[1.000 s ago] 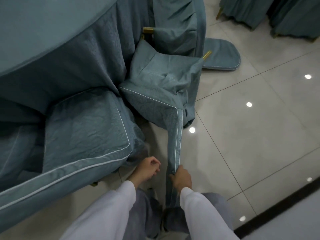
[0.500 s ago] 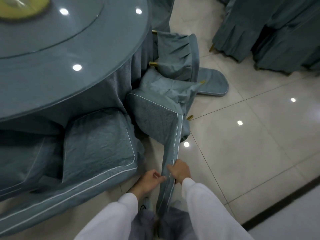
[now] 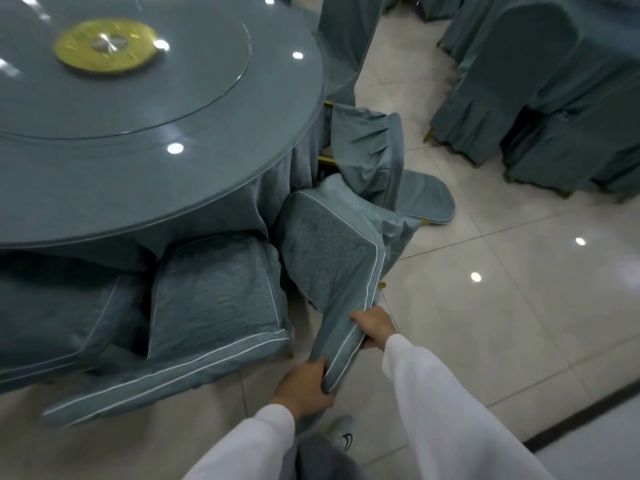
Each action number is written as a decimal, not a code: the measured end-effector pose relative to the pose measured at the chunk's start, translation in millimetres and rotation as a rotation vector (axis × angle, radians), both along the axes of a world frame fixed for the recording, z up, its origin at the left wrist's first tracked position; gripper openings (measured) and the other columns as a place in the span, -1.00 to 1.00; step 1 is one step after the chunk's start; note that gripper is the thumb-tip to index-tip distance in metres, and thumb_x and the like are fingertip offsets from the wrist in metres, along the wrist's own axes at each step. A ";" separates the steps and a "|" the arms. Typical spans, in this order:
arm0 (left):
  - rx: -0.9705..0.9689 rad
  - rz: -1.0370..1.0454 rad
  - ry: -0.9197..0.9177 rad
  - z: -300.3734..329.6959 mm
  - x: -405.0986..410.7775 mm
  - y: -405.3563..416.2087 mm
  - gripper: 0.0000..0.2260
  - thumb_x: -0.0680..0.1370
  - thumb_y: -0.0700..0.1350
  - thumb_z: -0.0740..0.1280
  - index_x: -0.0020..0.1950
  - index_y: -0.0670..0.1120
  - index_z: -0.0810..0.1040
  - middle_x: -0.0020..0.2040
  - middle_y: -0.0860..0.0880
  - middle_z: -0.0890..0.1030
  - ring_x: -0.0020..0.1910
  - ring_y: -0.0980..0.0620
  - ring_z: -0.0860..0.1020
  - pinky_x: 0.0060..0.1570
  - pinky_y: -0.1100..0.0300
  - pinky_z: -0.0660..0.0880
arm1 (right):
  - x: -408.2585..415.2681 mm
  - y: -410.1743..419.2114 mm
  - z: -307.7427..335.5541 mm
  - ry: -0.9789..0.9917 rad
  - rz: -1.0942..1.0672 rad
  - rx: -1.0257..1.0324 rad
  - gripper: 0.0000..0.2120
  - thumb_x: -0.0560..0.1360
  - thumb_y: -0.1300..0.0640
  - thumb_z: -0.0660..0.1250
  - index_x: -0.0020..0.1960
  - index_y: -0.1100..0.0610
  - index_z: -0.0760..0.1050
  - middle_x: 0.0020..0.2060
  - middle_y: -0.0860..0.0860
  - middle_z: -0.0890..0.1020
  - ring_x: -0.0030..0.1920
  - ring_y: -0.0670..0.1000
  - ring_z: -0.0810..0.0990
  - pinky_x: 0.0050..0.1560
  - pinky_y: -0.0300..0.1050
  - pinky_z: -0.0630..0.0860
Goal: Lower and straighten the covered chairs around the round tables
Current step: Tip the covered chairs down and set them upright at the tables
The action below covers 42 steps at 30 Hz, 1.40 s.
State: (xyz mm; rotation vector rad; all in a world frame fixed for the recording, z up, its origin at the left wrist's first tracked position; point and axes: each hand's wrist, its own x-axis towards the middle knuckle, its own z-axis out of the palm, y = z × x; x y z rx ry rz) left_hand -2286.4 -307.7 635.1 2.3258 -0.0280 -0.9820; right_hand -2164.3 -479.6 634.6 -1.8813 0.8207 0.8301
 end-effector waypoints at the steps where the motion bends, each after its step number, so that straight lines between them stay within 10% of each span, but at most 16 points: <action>1: 0.020 0.011 -0.032 1.6 -1.4 -2.5 -0.56 0.33 0.11 0.44 0.11 -0.04 0.43 0.06 -0.12 0.63 0.04 -0.18 0.62 -0.02 0.01 0.60 | 2.9 -0.4 1.1 -0.004 -0.008 0.003 -0.68 0.44 0.14 0.43 0.14 0.24 0.53 0.05 0.22 0.67 -0.08 0.27 0.71 -0.27 0.21 0.70; 19: 0.049 -0.165 -0.305 53.9 77.3 -41.4 -0.72 0.41 0.06 0.41 -0.03 -0.02 0.38 -0.02 -0.14 0.64 -0.07 -0.23 0.61 -0.11 0.05 0.54 | -6.9 -13.1 49.9 -0.376 -0.389 0.060 -0.55 0.49 -0.04 0.42 0.29 0.10 0.40 0.09 0.06 0.62 0.03 0.11 0.61 0.12 0.04 0.59; 25: -0.035 -0.156 -0.289 80.4 123.9 -78.4 -0.63 0.40 0.08 0.45 0.16 0.04 0.48 0.05 -0.06 0.68 -0.01 -0.12 0.65 0.05 0.00 0.60 | -11.8 -26.2 73.5 -0.639 -0.170 -0.155 -0.32 0.54 -0.11 0.38 0.54 -0.15 0.11 0.23 -0.03 0.60 0.13 0.09 0.64 0.15 0.04 0.61; 42: 0.047 -0.061 -0.146 109.7 210.9 -224.2 -0.48 0.26 0.14 0.47 0.18 0.07 0.51 0.05 -0.01 0.65 -0.04 -0.04 0.63 0.03 -0.01 0.63 | 100.5 -183.2 94.3 -0.598 0.089 -0.026 -0.62 0.56 0.11 0.31 0.34 -0.12 0.38 0.02 0.01 0.61 -0.07 -0.05 0.59 -0.15 -0.25 0.46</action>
